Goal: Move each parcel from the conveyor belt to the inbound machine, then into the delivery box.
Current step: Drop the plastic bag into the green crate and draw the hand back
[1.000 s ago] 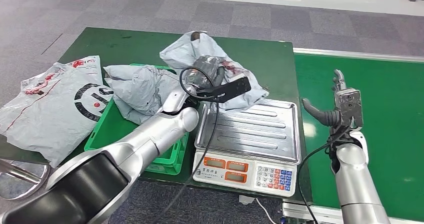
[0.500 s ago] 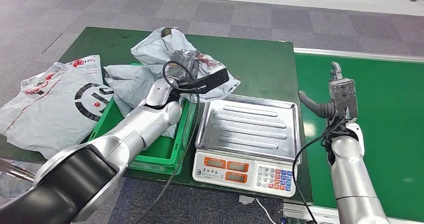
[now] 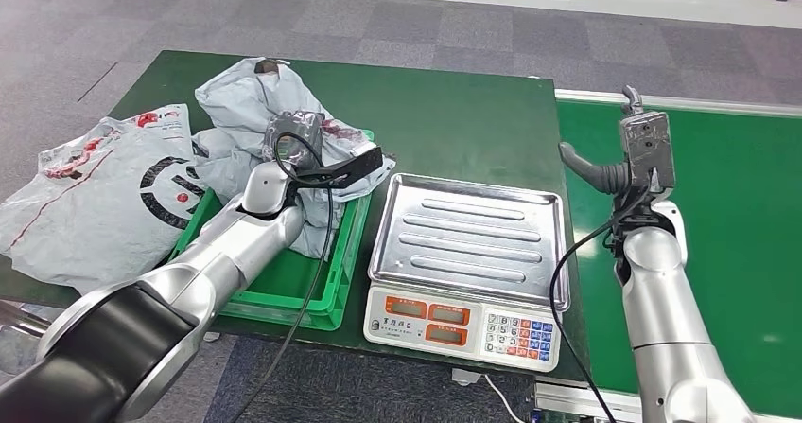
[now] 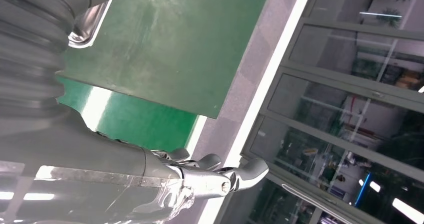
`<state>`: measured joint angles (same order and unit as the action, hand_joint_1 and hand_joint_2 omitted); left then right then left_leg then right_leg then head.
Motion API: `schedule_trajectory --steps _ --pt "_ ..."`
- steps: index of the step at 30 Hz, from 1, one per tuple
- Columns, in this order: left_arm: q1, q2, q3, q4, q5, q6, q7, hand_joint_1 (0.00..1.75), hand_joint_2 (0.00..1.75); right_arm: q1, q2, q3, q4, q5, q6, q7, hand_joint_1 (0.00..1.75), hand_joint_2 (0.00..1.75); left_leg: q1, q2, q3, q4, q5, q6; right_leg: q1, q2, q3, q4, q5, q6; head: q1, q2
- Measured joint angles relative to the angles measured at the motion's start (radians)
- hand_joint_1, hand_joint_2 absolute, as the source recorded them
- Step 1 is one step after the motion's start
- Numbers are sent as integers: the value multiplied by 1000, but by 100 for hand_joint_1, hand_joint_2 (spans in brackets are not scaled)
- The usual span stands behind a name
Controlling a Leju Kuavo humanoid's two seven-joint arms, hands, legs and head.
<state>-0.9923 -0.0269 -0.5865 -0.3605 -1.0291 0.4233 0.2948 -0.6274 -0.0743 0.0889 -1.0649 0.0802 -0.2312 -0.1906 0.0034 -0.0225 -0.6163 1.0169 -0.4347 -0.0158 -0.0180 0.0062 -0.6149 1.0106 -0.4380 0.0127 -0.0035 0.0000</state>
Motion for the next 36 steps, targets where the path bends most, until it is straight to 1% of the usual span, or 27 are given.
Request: schedule_trajectory --steps 5,6,9,10,12,14,17,21,24,30,36 --pt "21 38 9 4 -94 -37 87 175 175 2 0 10 12 -8 9 -1 0 175 0 1 0 0 0 0 0 1 -1 0 0 0 0 0" --pt "25 46 10 4 -108 -47 96 170 175 3 0 13 14 -8 9 0 0 175 0 2 0 0 0 0 0 2 -1 0 0 0 0 0" --pt "32 63 16 5 -143 -97 110 39 175 3 1 18 19 0 6 10 0 175 0 2 0 -1 0 0 0 2 -2 0 0 -1 0 0" --pt "33 67 20 6 -151 -119 109 0 175 3 2 18 21 6 5 14 0 175 0 2 0 -1 0 0 1 2 -2 0 0 -1 0 0" --pt "34 70 35 6 -150 -158 95 0 175 3 2 19 22 16 6 21 0 87 1 2 0 -1 0 -1 1 2 -2 0 1 -1 0 0" --pt "37 71 61 6 -131 -183 62 0 175 -1 1 19 28 21 14 23 0 0 1 2 0 -1 0 -1 1 2 -2 0 1 -1 0 0" --pt "41 69 117 2 -115 -206 12 0 175 -18 -4 20 52 22 30 19 0 0 0 3 1 -1 0 -1 0 2 -1 0 1 -1 0 0" --pt "42 69 157 -5 -145 -254 -7 0 175 -44 -9 20 88 21 43 14 0 0 0 2 1 -1 1 -1 0 2 -1 0 1 -2 0 0" --pt "42 76 169 -11 -172 -277 -5 0 175 -58 -12 24 109 26 45 16 0 0 0 2 1 -1 1 -1 1 2 -1 0 2 -2 0 0" --pt "42 108 191 -18 -195 -291 -15 0 175 -63 -19 37 125 38 43 21 0 0 0 5 2 -1 1 -2 1 4 -1 0 2 -3 0 0" --pt "43 116 196 -18 -196 -293 -18 0 175 -64 -22 37 130 39 43 23 0 0 1 5 3 -2 2 -3 2 4 -1 0 3 -4 0 0"
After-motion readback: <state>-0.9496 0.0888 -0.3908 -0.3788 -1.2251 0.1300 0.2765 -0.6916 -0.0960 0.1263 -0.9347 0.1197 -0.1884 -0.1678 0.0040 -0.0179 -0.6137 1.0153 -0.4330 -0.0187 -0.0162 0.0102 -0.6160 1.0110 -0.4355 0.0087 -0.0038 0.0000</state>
